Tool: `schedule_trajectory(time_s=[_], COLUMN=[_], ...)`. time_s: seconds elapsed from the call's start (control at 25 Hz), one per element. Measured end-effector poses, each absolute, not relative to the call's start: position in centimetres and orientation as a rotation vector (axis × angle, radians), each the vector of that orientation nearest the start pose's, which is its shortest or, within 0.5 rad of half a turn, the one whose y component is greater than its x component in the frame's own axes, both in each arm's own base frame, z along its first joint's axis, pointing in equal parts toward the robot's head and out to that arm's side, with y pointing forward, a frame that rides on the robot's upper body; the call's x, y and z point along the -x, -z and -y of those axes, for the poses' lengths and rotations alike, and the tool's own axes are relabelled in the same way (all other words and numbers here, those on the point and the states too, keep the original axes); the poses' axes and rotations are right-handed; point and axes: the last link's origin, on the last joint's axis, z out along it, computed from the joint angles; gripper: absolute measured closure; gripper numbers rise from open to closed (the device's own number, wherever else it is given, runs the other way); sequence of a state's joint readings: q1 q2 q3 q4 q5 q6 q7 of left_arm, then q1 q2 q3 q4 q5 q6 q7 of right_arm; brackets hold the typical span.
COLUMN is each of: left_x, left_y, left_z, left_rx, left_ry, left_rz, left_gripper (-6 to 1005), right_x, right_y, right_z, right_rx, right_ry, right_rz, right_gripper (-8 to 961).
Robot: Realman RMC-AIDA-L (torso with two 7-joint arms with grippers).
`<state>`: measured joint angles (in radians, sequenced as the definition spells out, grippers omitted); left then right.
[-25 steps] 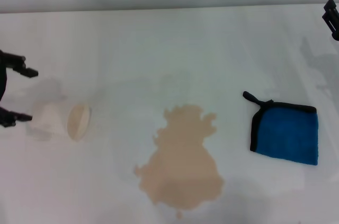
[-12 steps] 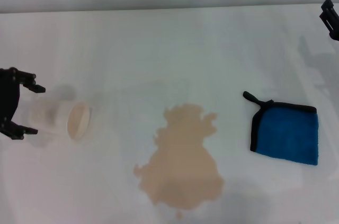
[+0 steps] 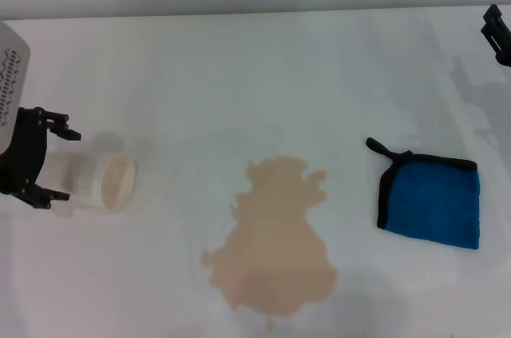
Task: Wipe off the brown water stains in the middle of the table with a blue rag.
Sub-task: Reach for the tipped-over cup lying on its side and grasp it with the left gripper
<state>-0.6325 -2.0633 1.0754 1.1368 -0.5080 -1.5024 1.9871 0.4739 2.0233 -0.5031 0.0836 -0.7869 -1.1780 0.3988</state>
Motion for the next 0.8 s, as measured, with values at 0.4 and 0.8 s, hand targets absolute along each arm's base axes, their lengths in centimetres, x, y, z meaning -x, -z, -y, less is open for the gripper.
schedule_trajectory(time_s=[0.4,0.8], left_x=[24.7,25.7], left_y=[-1.3,0.0], left_z=[-38.0,-37.8], left_rx=[2.830,2.844], left_ry=[-0.619,-0.580], left_rz=[-0.587,-0.561], left_gripper=[122,134], right_x=[-37.6,-37.5], right_y=[-2.4,-2.2], right_z=[-32.4,-32.5], right_rx=[1.403,1.408], right_ry=[-0.736,-0.732], right_rz=[-0.789,-0.796], right_gripper=[125,125])
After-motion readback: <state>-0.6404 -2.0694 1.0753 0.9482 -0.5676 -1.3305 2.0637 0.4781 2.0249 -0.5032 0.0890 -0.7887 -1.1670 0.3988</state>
